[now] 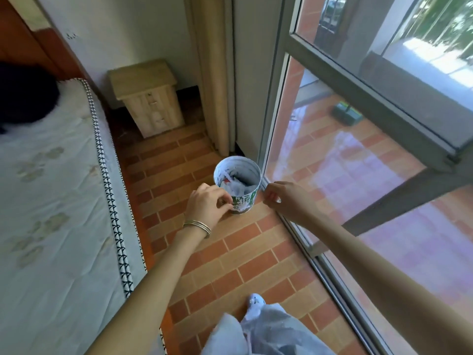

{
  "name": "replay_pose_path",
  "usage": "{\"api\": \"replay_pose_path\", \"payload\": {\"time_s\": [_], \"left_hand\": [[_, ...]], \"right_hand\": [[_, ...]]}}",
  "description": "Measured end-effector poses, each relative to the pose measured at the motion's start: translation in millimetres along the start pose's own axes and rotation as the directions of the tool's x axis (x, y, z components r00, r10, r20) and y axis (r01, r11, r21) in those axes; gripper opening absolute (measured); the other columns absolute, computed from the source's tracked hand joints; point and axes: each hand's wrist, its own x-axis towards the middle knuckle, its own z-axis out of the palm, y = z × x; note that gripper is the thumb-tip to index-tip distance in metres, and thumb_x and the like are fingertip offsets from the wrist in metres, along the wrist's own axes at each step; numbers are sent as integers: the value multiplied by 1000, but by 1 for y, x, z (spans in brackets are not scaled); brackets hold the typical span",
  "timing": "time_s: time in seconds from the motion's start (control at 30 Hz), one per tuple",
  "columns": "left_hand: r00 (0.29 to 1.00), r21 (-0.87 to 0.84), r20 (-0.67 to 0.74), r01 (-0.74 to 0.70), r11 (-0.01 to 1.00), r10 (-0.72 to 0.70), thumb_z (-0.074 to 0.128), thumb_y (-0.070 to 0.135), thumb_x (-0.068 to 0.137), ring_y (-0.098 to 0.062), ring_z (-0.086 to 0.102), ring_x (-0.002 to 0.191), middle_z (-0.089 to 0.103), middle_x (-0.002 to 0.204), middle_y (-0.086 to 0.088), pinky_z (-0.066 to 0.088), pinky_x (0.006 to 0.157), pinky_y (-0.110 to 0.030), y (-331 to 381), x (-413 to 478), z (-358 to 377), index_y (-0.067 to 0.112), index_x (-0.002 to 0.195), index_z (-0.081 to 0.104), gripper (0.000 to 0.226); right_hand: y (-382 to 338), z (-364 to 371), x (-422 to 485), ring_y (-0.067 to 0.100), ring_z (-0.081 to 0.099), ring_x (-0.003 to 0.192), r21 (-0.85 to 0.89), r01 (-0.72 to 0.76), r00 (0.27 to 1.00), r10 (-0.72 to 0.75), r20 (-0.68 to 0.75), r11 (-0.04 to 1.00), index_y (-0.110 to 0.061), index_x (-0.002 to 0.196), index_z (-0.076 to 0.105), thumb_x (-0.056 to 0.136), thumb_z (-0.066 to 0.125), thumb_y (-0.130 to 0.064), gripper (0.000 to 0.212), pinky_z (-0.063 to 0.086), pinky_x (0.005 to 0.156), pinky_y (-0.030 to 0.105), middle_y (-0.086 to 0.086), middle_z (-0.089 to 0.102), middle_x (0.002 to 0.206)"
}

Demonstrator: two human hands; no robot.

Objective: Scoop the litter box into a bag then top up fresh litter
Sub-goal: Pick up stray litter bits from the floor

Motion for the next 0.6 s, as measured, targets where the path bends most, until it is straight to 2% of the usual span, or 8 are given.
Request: {"api": "replay_pose_path", "payload": {"time_s": [0.23, 0.43, 0.6], "left_hand": [[999, -29, 23, 45, 999, -45, 83, 21, 64, -20, 53, 73, 68, 72, 8, 45, 68, -34, -41, 75, 10, 24, 71, 70, 15], [995, 3, 97, 11, 1000, -11, 82, 19, 65, -25, 55, 76, 68, 74, 5, 45, 69, -36, -90, 154, 9, 21, 70, 70, 13], [987, -4, 156, -33, 999, 33, 79, 18, 67, -25, 54, 79, 67, 75, 2, 42, 69, -32, -127, 226, 3, 22, 72, 70, 10]], "right_hand": [[21, 8, 88, 23, 62, 71, 21, -15, 998, 14, 61, 1000, -25, 78, 61, 79, 60, -27, 3, 53, 63, 38, -4, 66, 80], [30, 25, 171, 20, 62, 71, 61, -104, 992, 99, 72, 993, -23, 79, 64, 77, 61, -26, 5, 52, 65, 37, -3, 66, 78], [31, 24, 243, 27, 63, 74, -5, -155, 983, 154, 102, 988, -20, 80, 65, 77, 61, -24, 7, 52, 68, 38, 3, 67, 81]]}}
